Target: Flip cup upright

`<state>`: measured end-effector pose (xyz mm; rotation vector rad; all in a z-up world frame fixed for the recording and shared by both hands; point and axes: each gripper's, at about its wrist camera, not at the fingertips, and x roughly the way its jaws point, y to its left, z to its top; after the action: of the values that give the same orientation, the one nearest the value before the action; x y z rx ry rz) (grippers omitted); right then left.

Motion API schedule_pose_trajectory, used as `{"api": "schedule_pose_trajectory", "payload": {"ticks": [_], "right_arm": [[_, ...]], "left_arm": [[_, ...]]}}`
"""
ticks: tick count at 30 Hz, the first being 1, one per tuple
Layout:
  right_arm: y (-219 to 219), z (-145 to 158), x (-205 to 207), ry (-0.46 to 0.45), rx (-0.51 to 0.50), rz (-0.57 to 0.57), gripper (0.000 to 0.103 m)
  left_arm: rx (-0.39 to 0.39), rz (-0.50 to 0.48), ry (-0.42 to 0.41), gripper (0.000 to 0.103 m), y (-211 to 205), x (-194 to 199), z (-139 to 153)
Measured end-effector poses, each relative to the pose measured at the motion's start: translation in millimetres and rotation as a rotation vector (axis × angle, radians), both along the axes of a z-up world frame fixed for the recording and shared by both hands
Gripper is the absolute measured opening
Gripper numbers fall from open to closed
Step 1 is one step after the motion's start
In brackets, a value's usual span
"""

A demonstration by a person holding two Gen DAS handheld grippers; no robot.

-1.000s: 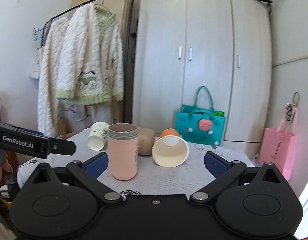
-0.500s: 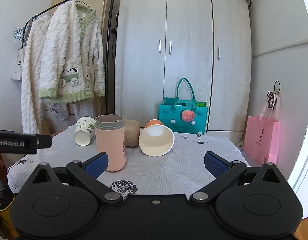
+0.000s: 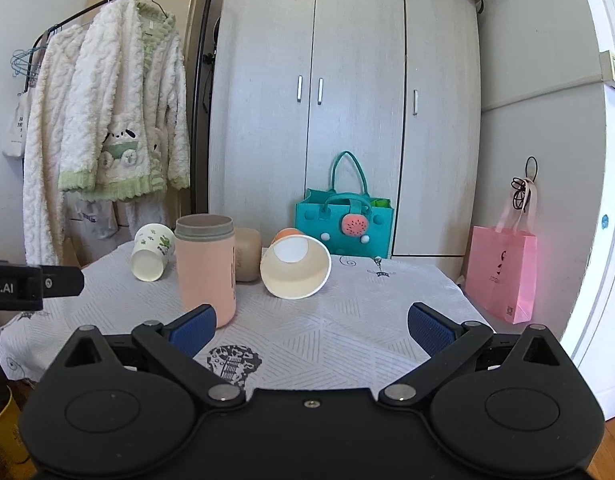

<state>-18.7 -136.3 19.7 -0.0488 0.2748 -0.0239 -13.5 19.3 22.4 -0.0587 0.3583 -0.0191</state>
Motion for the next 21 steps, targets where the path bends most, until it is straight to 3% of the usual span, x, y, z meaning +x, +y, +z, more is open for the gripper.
{"api": "schedule_pose_trajectory", "payload": {"ticks": [21], "right_arm": [[11.1, -8.1, 4.8, 0.024, -0.031, -0.045, 0.103]], "left_arm": [[0.062, 0.007, -0.01, 0.103, -3.6, 6.0, -14.3]]}}
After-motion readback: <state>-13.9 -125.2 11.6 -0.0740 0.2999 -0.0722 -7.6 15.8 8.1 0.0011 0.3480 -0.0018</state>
